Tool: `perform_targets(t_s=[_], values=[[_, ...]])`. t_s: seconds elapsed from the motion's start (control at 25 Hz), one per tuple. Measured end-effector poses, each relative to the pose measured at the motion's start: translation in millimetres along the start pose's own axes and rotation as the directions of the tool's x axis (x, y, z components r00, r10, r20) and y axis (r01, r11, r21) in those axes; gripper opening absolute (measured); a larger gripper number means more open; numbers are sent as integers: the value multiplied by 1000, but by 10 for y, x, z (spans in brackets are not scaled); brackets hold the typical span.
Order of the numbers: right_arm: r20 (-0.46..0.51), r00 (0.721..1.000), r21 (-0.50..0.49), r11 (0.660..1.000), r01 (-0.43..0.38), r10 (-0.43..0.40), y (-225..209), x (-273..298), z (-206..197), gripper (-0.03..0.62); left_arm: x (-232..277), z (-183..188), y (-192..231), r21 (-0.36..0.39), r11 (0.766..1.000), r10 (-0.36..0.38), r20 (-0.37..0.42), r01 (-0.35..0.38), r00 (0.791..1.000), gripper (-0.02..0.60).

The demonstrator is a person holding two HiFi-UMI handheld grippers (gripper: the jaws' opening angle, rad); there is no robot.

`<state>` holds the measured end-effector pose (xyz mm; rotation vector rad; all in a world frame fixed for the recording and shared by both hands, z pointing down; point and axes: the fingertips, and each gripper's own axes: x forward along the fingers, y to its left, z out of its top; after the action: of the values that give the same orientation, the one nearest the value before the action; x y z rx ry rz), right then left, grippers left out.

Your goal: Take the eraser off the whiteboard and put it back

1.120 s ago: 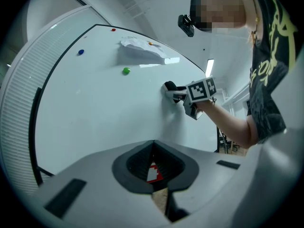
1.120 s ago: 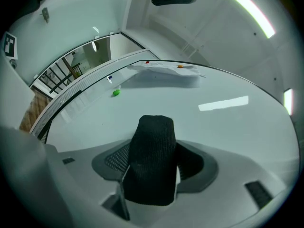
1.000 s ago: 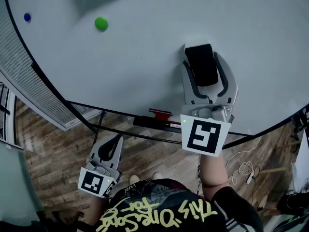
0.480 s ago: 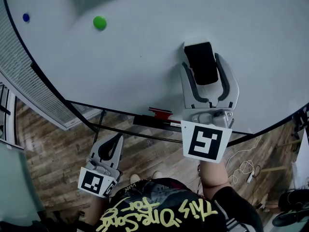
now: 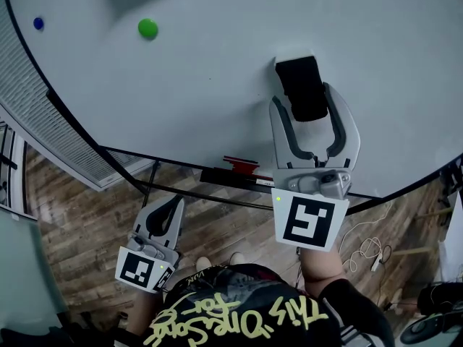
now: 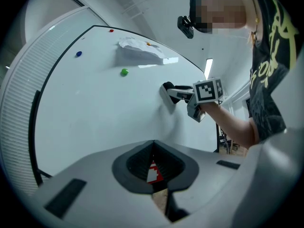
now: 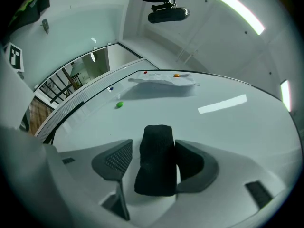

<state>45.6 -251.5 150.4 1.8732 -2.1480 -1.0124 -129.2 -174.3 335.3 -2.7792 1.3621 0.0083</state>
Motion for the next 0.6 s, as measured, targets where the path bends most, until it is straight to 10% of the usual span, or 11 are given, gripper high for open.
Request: perform_targets(t_s=[0.6], values=[[1, 997, 120, 990, -76, 76, 253, -281, -34, 265, 14, 35, -126, 10, 1000, -13, -3, 13, 1000, 7]])
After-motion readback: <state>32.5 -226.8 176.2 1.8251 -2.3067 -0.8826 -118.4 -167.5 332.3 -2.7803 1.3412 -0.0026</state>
